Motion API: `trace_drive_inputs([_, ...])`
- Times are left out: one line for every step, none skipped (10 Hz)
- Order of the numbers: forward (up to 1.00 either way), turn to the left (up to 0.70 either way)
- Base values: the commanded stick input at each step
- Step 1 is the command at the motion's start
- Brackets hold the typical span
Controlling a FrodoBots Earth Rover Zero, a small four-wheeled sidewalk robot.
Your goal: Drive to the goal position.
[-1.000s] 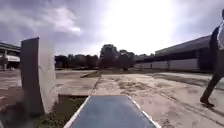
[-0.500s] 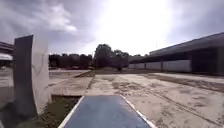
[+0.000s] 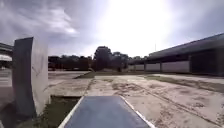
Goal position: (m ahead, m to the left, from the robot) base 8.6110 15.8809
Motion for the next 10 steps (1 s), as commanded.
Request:
trace_drive_inputs([0.70, 0.00])
trace_drive_inputs([0.70, 0.00])
trace_drive_inputs([0.70, 0.00])
trace_drive_inputs([0.70, 0.00])
trace_drive_inputs([0.70, 0.00])
trace_drive_inputs([0.70, 0.00])
trace_drive_inputs([0.70, 0.00])
trace_drive_inputs([0.70, 0.00])
trace_drive_inputs([0.70, 0.00])
trace_drive_inputs([0.70, 0.00])
